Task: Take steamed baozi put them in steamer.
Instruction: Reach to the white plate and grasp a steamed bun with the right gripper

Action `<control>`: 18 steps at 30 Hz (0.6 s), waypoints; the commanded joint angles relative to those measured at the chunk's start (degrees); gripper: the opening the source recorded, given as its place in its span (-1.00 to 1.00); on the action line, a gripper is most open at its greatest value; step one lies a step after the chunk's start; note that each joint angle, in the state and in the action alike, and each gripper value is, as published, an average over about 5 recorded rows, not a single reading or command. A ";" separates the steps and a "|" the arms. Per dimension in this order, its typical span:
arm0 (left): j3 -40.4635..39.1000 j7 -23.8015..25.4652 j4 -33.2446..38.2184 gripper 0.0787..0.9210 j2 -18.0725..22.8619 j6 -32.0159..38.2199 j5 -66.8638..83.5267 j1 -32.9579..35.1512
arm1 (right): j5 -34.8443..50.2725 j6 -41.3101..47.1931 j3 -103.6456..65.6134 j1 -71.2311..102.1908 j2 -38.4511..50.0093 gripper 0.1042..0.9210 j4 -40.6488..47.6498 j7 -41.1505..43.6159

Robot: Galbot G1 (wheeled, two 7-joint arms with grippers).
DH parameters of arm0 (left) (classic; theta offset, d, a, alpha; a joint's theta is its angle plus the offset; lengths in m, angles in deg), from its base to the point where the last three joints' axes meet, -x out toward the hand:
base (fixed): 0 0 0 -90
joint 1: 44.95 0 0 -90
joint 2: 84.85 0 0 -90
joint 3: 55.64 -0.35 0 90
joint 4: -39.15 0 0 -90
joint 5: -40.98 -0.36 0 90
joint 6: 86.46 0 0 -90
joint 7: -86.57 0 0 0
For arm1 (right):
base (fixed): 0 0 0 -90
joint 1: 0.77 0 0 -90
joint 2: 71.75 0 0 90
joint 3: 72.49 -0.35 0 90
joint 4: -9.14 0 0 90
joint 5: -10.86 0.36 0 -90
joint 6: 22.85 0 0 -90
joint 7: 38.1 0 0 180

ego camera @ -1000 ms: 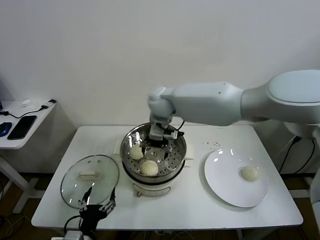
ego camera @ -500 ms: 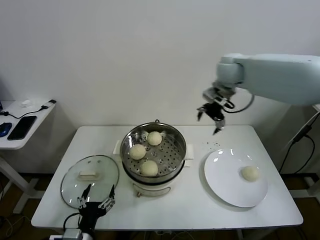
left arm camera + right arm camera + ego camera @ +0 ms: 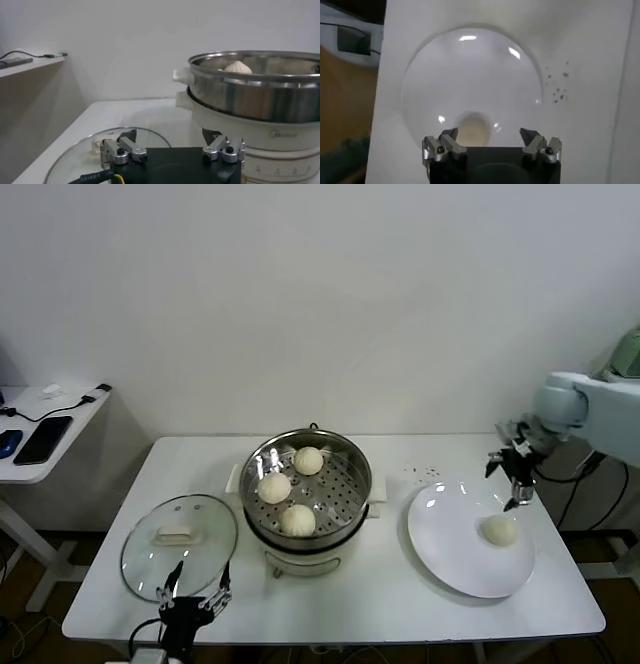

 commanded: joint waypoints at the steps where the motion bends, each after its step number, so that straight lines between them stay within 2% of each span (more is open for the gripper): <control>1: 0.08 -0.03 -0.22 0.77 0.16 0.11 -0.39 0.42 | -7.54 2.65 -13.63 18.15 3.15 0.76 6.21 -1.91; 6: 0.10 -0.07 -0.41 0.77 0.18 0.17 -0.46 0.49 | -9.30 2.95 -17.01 21.91 1.45 0.76 9.38 -2.97; 18: -0.34 -0.18 -0.41 0.77 0.44 0.13 -0.80 0.50 | -10.52 3.80 -21.52 25.93 0.33 0.76 10.26 -5.74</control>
